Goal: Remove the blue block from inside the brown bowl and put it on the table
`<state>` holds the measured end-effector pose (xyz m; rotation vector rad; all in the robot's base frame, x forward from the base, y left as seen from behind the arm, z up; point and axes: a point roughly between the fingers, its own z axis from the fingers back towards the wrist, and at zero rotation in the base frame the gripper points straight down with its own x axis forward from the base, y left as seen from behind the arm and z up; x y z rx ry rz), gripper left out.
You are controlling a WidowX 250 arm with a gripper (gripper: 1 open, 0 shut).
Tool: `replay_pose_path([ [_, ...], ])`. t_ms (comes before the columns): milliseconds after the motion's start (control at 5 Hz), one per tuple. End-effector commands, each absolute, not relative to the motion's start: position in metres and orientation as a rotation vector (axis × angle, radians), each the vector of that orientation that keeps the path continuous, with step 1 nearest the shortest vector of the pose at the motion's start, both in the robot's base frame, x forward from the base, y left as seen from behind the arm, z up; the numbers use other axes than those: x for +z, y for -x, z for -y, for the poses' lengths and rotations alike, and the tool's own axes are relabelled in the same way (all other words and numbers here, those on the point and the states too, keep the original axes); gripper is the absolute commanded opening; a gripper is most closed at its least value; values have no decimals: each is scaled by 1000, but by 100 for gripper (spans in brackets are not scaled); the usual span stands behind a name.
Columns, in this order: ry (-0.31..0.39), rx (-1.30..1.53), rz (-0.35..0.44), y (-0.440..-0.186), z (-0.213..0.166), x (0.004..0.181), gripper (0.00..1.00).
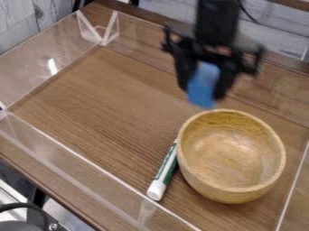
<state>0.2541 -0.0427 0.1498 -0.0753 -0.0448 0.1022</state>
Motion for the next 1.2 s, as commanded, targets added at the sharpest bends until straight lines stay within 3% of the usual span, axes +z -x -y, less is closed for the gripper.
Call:
replay_pose_path([
  [0, 92, 76, 126, -262, 7, 173, 0],
  [400, 85, 43, 134, -251, -19, 160, 0],
  [1000, 58, 16, 136, -255, -20, 124, 0],
])
